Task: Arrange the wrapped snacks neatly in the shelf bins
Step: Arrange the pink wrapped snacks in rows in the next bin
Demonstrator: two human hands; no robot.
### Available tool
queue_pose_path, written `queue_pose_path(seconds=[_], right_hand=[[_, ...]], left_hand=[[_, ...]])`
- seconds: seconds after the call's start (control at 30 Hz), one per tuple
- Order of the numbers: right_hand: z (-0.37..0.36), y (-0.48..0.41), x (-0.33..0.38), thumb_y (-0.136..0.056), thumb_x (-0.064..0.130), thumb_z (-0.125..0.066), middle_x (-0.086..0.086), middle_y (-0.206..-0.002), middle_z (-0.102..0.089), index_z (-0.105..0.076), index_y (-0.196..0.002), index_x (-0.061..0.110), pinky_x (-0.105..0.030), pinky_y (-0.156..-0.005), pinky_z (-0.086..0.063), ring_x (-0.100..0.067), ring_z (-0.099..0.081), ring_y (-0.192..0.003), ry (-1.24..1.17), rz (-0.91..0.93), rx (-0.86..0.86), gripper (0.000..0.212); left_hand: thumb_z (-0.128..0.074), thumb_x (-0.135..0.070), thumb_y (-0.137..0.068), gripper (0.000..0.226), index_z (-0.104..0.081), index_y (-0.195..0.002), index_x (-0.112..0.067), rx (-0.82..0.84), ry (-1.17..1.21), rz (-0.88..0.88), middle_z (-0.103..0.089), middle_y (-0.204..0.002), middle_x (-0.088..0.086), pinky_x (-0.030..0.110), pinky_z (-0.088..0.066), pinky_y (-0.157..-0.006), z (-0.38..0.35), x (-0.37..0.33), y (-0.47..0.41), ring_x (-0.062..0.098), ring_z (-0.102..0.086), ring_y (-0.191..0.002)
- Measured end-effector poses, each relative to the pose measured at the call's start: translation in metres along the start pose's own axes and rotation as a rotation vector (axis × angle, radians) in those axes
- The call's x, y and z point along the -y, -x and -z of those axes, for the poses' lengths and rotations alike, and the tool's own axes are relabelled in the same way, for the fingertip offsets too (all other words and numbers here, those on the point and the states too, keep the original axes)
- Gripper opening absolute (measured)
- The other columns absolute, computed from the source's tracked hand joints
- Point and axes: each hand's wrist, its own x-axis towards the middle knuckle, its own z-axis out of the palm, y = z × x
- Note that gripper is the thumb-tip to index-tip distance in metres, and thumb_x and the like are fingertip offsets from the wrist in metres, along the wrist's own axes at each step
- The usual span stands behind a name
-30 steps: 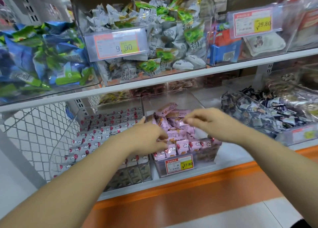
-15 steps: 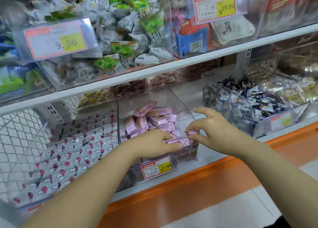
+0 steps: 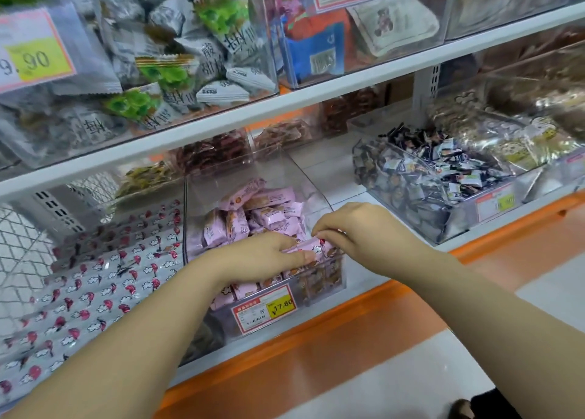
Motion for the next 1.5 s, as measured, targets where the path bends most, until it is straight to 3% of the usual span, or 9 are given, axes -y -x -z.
queue_pose_path(seconds=[0.2, 0.27, 0.3, 0.37, 0.53, 0.97, 1.1, 1.23, 1.5], right_hand=[[0.001, -0.003, 0.002, -0.097, 0.028, -0.046, 0.013, -0.073, -0.048, -0.065, -0.100, 0.023, -0.037, -0.073, -0.045, -0.009, -0.039, -0.082, 0.010, -0.019, 0.074, 0.020], [0.002, -0.002, 0.004, -0.097, 0.029, -0.043, 0.008, -0.079, -0.053, -0.063, -0.102, 0.024, -0.038, -0.077, -0.045, -0.011, -0.042, -0.087, 0.025, -0.043, 0.129, 0.021], [0.003, -0.001, 0.005, -0.098, 0.030, -0.042, 0.004, -0.083, -0.055, -0.062, -0.105, 0.025, -0.038, -0.079, -0.045, -0.013, -0.045, -0.091, 0.025, -0.057, 0.149, 0.022], [0.006, 0.002, 0.009, -0.098, 0.033, -0.040, 0.000, -0.093, -0.058, -0.058, -0.118, 0.029, -0.035, -0.082, -0.044, -0.015, -0.050, -0.095, -0.018, -0.104, 0.156, 0.027], [0.007, 0.011, 0.010, -0.099, 0.034, -0.040, 0.007, -0.118, -0.063, -0.056, -0.128, 0.028, -0.022, -0.101, -0.029, -0.014, -0.036, -0.130, -0.059, -0.107, 0.095, 0.034], [0.007, 0.018, 0.019, -0.099, 0.033, -0.039, 0.012, -0.126, -0.059, -0.057, -0.125, 0.027, -0.032, -0.117, -0.010, -0.012, -0.010, -0.143, -0.015, -0.078, 0.105, 0.032], [0.010, 0.014, 0.017, -0.097, 0.028, -0.046, 0.013, -0.126, -0.058, -0.059, -0.122, 0.028, -0.015, -0.109, -0.019, -0.005, -0.017, -0.141, -0.083, -0.056, -0.031, 0.029], [0.018, 0.001, 0.032, -0.095, 0.025, -0.050, 0.010, -0.121, -0.060, -0.065, -0.115, 0.026, 0.000, -0.083, -0.029, -0.002, -0.040, -0.126, -0.175, -0.080, -0.048, 0.025], [0.000, -0.080, 0.053, -0.091, 0.028, -0.059, 0.006, -0.105, -0.070, -0.069, -0.110, 0.021, -0.014, -0.078, -0.045, -0.003, -0.060, -0.088, -0.002, -0.045, 0.407, 0.023]], left_hand=[[-0.039, -0.068, -0.082, 0.063, -0.057, -0.108, -0.014, 0.037, 0.012, 0.049, -0.027, -0.069, -0.012, 0.028, -0.039, -0.068, 0.000, 0.002, -0.001, 0.010, -0.055, -0.063], [-0.038, -0.064, -0.087, 0.062, -0.053, -0.122, -0.015, 0.062, -0.010, 0.040, -0.030, -0.120, 0.000, 0.031, -0.041, -0.084, -0.001, 0.001, -0.002, 0.014, -0.028, -0.112], [-0.037, -0.064, -0.088, 0.063, -0.049, -0.129, -0.017, 0.081, -0.023, 0.041, -0.027, -0.099, -0.015, 0.032, -0.039, -0.093, -0.002, 0.000, -0.001, 0.003, -0.025, -0.089], [-0.036, -0.063, -0.089, 0.065, -0.043, -0.137, -0.020, 0.122, -0.038, 0.045, -0.050, -0.131, -0.001, 0.032, -0.032, -0.105, 0.001, -0.004, 0.003, 0.015, -0.046, -0.120], [-0.025, -0.064, -0.087, 0.062, -0.040, -0.139, -0.034, 0.088, 0.104, 0.017, -0.029, -0.149, -0.017, 0.026, -0.015, -0.113, 0.020, 0.000, 0.024, 0.005, -0.029, -0.136], [-0.021, -0.052, -0.096, 0.048, -0.047, -0.133, -0.035, -0.071, 0.132, 0.052, -0.045, -0.137, -0.015, 0.016, -0.026, -0.098, 0.001, 0.003, 0.046, 0.002, -0.046, -0.120], [-0.038, -0.040, -0.096, 0.028, -0.057, -0.117, -0.037, -0.427, 0.174, -0.058, -0.058, -0.119, -0.023, 0.022, -0.041, -0.095, 0.017, 0.014, 0.066, -0.006, -0.053, -0.106], [-0.049, -0.023, -0.095, 0.023, -0.058, -0.095, -0.044, -0.837, 0.336, -0.035, -0.064, -0.096, -0.027, 0.002, -0.039, -0.069, 0.014, 0.035, 0.089, -0.015, -0.055, -0.089], [-0.051, -0.025, -0.094, 0.018, -0.059, -0.098, -0.040, -0.860, 0.380, 0.035, -0.056, -0.096, -0.027, 0.006, -0.033, -0.062, -0.007, 0.072, 0.086, -0.007, -0.045, -0.068]])
